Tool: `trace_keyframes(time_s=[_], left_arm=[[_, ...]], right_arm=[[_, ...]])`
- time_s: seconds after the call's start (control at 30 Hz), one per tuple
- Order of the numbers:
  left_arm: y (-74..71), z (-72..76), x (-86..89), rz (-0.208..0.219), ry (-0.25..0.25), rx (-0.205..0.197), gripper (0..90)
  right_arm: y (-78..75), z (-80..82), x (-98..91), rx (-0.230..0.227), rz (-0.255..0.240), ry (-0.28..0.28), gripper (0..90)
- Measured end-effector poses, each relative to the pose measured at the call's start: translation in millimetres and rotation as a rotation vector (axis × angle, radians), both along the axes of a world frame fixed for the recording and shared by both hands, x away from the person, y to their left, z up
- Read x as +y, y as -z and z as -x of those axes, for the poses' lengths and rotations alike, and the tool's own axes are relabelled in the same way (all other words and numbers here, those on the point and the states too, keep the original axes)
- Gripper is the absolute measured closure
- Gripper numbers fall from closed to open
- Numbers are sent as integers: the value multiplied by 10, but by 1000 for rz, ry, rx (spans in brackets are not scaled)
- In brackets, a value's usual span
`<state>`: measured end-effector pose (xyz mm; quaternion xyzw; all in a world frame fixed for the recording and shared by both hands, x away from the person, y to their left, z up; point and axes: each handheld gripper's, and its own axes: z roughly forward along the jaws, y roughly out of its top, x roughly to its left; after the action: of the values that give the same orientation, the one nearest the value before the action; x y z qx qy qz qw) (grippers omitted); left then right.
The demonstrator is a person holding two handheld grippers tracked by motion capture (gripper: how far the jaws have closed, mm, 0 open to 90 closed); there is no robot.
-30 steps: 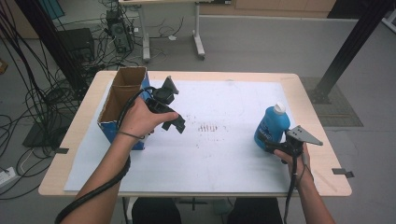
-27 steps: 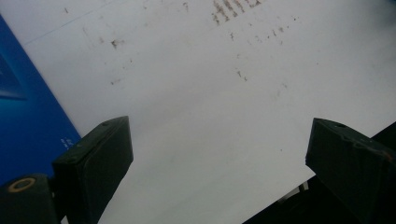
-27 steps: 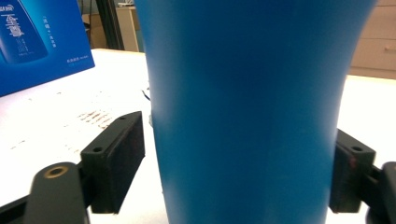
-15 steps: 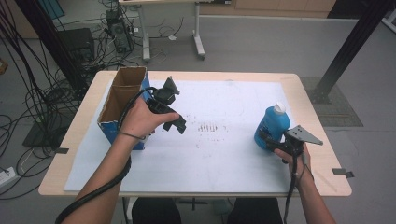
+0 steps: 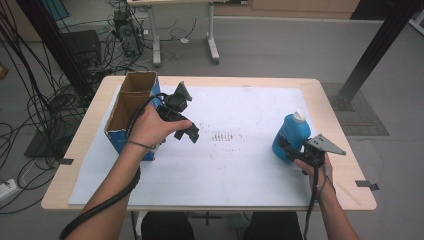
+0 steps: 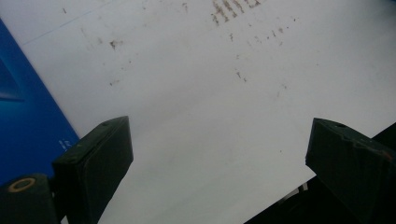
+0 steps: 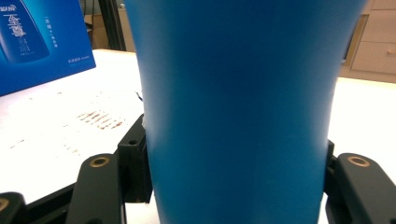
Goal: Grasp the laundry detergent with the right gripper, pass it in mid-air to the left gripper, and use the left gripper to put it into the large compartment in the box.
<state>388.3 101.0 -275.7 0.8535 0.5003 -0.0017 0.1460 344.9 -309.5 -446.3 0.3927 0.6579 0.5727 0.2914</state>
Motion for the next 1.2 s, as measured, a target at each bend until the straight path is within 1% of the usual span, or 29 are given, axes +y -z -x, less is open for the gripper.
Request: trace_keyframes(time_s=[0.27,0.47,0.67,1.2], left_arm=[[5,-2,-12,3,-3,-1,77],[16,3,-9,-2,3,5,77],[9,12,-12,3,-3,-1,77],[13,14,-10,-1,3,2,77]], right_arm=[[-1,4,-1,-5,4,1,412],[-2,6,-1,-6,8,1,417],[-4,5,-3,-7,13,-1,423],[7,10,-2,-20,15,1,430]])
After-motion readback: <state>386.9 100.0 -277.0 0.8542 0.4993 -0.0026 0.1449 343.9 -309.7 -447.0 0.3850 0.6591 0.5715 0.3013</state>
